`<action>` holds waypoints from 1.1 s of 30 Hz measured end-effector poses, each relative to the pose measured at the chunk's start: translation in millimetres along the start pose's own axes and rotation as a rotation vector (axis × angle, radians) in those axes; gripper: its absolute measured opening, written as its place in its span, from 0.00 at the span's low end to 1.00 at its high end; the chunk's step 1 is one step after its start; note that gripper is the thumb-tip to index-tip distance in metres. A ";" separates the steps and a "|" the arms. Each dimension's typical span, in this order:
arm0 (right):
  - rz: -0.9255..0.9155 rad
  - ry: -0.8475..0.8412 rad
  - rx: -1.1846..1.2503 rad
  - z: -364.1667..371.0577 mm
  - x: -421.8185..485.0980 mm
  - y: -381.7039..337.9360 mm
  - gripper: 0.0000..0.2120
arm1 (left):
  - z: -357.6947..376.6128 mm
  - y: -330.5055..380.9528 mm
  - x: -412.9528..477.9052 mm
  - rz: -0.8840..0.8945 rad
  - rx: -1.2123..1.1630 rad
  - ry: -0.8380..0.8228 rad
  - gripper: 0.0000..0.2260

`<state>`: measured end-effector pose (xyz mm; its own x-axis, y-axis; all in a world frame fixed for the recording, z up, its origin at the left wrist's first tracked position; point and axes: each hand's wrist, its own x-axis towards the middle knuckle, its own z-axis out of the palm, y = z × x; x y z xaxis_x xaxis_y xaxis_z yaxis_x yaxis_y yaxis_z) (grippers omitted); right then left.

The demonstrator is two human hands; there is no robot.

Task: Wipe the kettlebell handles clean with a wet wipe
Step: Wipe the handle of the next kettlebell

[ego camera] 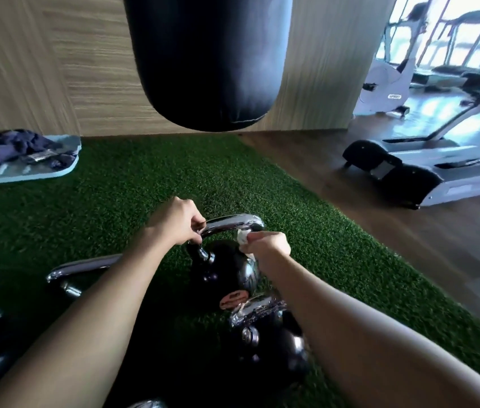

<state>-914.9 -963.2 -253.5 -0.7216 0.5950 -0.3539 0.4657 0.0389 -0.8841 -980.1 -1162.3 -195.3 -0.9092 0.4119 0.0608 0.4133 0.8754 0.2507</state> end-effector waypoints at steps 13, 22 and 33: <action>-1.007 -0.195 -0.550 -53.9 61.9 21.9 0.11 | 56.3 -2.6 -21.7 -0.062 -0.318 0.313 0.16; -1.265 0.109 -0.584 -66.5 94.2 42.8 0.09 | 50.0 43.2 23.5 0.029 -0.257 0.285 0.14; -1.041 0.188 -0.521 -65.7 122.0 66.5 0.11 | 52.0 76.9 45.6 0.127 -0.203 0.264 0.13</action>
<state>-938.3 -835.3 -335.4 -0.8111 0.1904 0.5531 -0.1184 0.8725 -0.4740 -987.2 -1063.0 -223.4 -0.8437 0.4114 0.3448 0.5297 0.7422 0.4106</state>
